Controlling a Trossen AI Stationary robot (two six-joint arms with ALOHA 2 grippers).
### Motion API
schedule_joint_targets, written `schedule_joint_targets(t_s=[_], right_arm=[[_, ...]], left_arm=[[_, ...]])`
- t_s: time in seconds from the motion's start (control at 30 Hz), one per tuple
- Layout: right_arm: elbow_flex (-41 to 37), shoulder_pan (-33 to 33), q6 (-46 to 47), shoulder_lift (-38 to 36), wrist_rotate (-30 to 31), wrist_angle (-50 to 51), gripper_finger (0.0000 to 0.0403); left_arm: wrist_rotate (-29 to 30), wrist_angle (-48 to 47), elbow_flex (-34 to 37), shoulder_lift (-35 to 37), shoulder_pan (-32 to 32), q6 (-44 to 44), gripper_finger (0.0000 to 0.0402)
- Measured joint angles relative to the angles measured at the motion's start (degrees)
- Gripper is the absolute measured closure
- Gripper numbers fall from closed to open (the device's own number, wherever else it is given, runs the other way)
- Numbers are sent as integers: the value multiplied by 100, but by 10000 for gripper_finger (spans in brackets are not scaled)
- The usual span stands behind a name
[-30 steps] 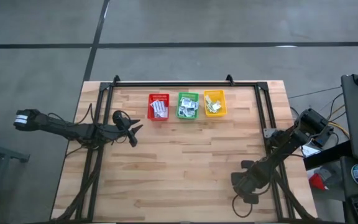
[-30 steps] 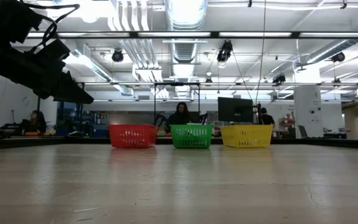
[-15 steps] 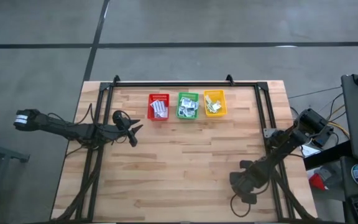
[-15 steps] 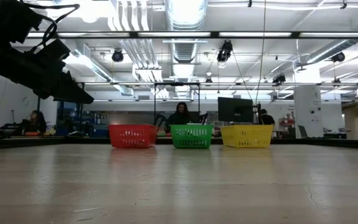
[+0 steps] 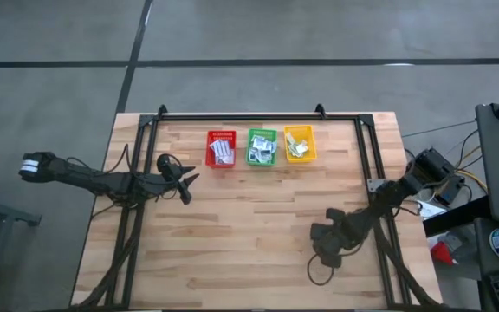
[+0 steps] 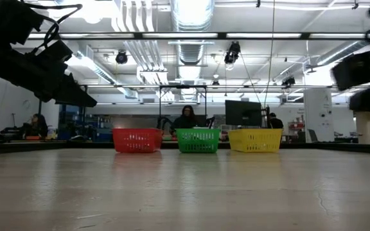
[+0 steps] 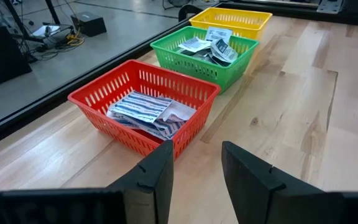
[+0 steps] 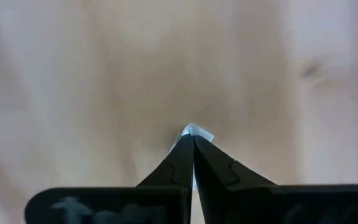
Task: Pick & Place First Aid Supplies
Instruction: Put the green bandage into the yellow basket
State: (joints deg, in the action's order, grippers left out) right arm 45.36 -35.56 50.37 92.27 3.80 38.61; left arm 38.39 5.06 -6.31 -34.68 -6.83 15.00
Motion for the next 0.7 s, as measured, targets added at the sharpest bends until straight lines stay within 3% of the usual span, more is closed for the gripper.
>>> schedule_joint_targets(t_s=[0.13,0.4,0.57,0.7], right_arm=[[-44,293,-337,-368,348,37,395],[-51,1107,-1467,-1314,298,-265,395],[-72,1620,-2138,-1910,147,-761,395],[-72,2132,-2908,-2362,-370,-1538,395]], left_arm=[[0,2,0,0,-2,0,268],[2,0,0,0,0,0,268],[2,2,0,2,-2,0,268],[2,3,0,2,-2,0,268]])
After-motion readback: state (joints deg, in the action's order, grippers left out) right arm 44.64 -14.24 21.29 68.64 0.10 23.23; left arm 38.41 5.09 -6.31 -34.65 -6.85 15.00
